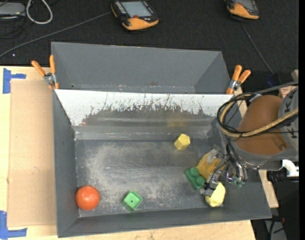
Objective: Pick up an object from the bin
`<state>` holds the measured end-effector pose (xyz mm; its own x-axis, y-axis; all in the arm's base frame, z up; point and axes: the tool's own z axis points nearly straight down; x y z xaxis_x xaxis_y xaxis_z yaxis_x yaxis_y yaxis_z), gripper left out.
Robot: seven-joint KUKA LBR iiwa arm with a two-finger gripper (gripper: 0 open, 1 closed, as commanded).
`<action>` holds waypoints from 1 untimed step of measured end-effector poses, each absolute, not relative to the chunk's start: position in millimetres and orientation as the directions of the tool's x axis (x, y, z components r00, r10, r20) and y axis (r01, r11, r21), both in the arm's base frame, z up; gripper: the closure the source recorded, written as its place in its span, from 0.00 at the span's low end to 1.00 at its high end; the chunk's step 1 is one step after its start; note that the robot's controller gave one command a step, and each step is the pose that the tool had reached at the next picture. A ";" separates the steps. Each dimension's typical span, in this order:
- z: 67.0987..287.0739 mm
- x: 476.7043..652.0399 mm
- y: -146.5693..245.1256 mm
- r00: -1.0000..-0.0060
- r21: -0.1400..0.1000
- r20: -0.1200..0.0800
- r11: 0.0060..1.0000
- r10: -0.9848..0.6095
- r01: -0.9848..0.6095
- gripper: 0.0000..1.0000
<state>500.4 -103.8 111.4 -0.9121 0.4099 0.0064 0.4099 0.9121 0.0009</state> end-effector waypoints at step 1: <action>85.2 536.2 -121.3 -0.863 0.011 -0.020 0.863 0.505 0.505 0.00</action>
Offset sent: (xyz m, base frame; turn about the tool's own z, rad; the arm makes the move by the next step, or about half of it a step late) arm 0.0604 -0.0089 -0.0414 -0.3881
